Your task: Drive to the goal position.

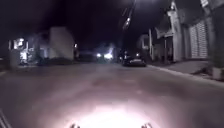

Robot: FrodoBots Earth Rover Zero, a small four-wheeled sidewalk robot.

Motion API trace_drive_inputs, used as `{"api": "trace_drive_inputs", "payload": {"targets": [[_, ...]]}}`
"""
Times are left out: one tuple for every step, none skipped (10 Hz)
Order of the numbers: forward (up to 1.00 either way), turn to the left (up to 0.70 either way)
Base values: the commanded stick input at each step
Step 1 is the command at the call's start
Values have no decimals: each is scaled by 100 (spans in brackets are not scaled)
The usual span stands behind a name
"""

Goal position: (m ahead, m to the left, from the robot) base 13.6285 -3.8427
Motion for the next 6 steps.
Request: {"api": "trace_drive_inputs", "payload": {"targets": [[70,0],[70,0],[70,0],[70,0],[70,0],[70,0]]}}
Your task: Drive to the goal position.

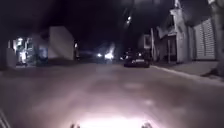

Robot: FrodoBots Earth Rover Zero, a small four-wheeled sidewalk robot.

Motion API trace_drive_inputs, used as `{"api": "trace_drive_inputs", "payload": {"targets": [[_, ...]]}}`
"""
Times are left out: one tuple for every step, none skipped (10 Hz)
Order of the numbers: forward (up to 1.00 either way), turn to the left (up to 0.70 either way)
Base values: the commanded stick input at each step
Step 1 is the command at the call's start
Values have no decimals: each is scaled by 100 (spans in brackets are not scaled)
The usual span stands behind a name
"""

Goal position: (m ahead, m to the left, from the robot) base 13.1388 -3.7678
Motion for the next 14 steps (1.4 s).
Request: {"api": "trace_drive_inputs", "payload": {"targets": [[70,0],[70,0],[70,0],[70,0],[70,0],[70,0],[70,0],[70,0],[70,0],[70,0],[70,0],[70,0],[70,0],[70,0]]}}
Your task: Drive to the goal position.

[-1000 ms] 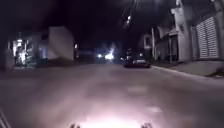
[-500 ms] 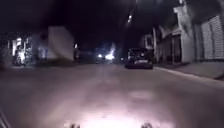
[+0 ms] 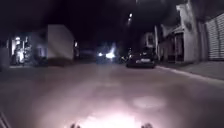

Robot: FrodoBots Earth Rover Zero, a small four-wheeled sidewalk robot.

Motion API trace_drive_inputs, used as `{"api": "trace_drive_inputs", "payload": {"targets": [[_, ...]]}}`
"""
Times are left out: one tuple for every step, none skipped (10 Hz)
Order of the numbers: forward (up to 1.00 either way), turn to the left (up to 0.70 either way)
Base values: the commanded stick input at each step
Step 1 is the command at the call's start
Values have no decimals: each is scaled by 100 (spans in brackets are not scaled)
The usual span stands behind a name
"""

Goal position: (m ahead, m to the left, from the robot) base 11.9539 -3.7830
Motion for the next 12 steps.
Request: {"api": "trace_drive_inputs", "payload": {"targets": [[70,0],[70,0],[70,0],[70,0],[70,0],[70,0],[70,0],[70,0],[70,0],[70,0],[70,0],[70,0]]}}
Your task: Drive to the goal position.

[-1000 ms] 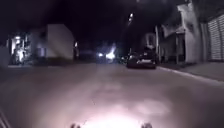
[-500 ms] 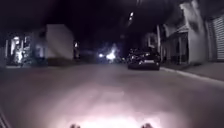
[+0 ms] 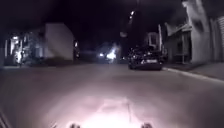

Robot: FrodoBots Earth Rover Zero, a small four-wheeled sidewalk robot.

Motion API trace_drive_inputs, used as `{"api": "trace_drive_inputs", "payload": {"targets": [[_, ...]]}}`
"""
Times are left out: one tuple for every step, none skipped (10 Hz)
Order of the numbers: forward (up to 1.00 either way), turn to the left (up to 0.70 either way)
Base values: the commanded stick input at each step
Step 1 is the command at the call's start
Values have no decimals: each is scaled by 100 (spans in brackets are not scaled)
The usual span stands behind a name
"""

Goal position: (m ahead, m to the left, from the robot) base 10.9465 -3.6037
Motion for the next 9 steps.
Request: {"api": "trace_drive_inputs", "payload": {"targets": [[70,0],[70,0],[70,0],[70,0],[70,0],[70,0],[70,0],[70,0],[70,0]]}}
